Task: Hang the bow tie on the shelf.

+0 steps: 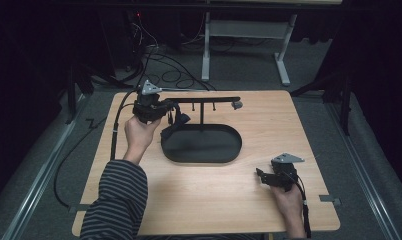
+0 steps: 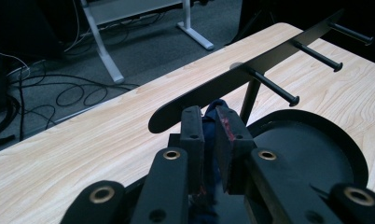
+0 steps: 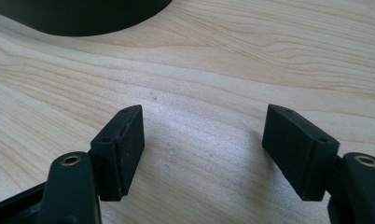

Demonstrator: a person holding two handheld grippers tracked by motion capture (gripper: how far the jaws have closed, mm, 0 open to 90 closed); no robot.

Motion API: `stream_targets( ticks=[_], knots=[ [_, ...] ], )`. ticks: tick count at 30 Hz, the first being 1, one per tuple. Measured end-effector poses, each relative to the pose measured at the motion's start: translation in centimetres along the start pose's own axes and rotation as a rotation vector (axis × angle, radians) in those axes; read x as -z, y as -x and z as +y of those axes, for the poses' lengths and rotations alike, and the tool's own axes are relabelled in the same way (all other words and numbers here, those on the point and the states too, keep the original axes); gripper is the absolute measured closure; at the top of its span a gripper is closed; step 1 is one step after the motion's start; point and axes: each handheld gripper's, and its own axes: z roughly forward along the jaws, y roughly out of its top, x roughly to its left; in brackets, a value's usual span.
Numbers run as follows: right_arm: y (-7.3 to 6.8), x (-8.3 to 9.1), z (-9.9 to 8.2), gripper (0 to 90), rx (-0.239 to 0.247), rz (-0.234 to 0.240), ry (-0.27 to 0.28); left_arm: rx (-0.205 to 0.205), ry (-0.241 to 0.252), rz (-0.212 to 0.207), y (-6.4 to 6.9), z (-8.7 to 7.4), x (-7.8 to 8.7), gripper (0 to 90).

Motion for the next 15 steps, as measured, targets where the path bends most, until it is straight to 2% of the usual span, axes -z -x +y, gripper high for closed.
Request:
stream_targets(
  ticks=[5, 10, 15],
  knots=[
    [0.0, 0.0, 0.0, 30.8, -0.002, 0.000, -0.001, -0.001, 0.006, 0.004, 0.1, -0.1, 0.2, 78.2],
    [0.0, 0.0, 0.0, 30.8, -0.002, 0.000, -0.001, 0.006, 0.011, 0.025, 0.2, -0.1, 0.6, 66.5],
    [0.0, 0.0, 0.0, 30.7, -0.002, 0.001, 0.000, -0.006, 0.007, 0.042, 0.4, -0.1, 1.3, 60.7]
  ],
)
